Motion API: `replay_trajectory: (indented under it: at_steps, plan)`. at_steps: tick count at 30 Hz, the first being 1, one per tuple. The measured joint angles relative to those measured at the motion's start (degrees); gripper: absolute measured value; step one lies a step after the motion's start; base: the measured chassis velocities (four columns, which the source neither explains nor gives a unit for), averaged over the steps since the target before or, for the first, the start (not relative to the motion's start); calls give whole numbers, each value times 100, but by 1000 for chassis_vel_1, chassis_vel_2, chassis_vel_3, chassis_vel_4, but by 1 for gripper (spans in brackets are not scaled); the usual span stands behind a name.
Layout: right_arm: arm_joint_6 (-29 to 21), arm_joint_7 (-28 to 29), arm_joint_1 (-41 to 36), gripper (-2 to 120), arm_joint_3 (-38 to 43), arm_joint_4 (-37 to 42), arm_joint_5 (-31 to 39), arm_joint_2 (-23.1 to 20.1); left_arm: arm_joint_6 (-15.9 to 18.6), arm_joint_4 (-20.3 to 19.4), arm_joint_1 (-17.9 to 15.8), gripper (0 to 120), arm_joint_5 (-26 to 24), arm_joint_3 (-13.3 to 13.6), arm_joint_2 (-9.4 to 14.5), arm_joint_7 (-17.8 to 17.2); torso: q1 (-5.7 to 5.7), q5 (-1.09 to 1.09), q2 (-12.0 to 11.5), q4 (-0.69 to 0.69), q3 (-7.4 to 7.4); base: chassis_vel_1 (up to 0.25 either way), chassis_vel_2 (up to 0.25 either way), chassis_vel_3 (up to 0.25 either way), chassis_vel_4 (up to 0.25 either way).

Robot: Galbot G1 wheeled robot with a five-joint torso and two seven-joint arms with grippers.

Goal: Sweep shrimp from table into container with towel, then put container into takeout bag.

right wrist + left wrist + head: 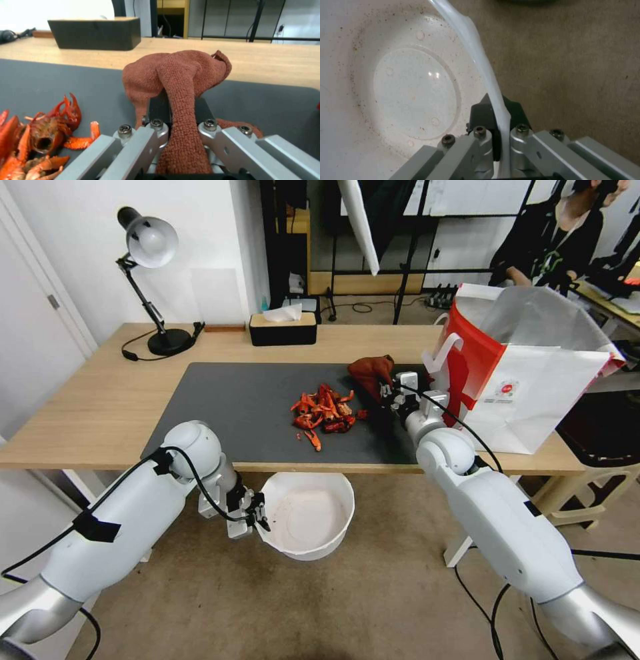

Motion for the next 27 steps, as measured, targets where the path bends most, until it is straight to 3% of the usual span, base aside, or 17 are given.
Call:
replay_trajectory:
  at_steps: [27]
  plan:
    - [-51, -279, 264, 2, -444, -536, -16, 92, 0, -34, 36, 0, -31, -82, 82, 0, 0, 0, 0, 0, 0, 0, 0, 0, 0]
